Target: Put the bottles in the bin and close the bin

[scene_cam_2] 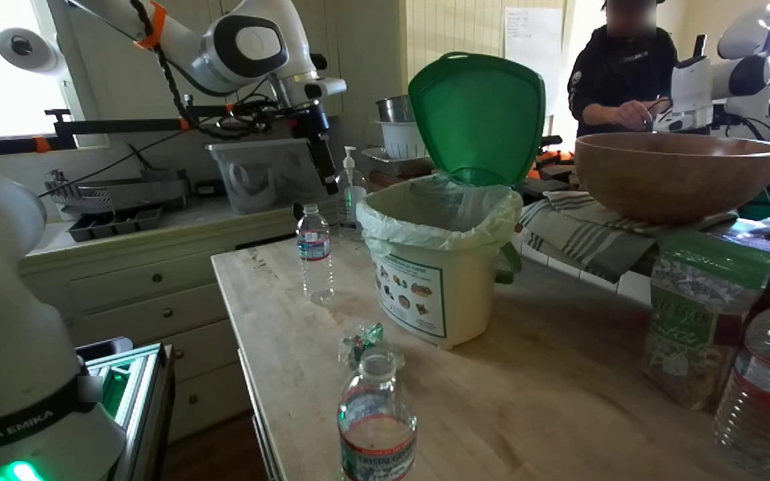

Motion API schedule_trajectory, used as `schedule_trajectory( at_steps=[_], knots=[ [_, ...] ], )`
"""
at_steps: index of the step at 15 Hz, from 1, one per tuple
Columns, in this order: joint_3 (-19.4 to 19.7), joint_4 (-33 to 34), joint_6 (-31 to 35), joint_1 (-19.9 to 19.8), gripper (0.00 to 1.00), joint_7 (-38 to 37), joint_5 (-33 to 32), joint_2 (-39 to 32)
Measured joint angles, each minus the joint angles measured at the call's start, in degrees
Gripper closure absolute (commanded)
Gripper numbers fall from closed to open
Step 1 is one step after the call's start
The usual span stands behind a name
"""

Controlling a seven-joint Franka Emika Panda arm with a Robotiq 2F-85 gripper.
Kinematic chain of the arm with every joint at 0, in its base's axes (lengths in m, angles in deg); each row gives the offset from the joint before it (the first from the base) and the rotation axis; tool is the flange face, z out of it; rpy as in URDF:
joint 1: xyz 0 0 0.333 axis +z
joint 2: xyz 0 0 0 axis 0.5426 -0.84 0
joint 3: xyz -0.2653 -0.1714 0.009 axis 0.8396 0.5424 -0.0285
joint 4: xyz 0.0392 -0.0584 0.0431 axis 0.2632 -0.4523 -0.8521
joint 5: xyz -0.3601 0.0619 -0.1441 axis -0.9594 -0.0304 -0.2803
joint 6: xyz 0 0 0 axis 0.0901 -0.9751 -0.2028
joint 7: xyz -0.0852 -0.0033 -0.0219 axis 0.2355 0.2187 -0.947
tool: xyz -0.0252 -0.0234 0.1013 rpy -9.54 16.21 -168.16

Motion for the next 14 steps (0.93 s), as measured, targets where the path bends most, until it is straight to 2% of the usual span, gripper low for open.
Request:
schedule_trajectory(
  at_steps=[6, 14],
  knots=[
    [1.13, -0.02, -0.47, 0.84, 0.0, 0.0, 0.15, 0.0],
    [3.22, -0.08, -7.78, 2.51, 0.0, -0.01, 0.95, 1.67]
  ],
)
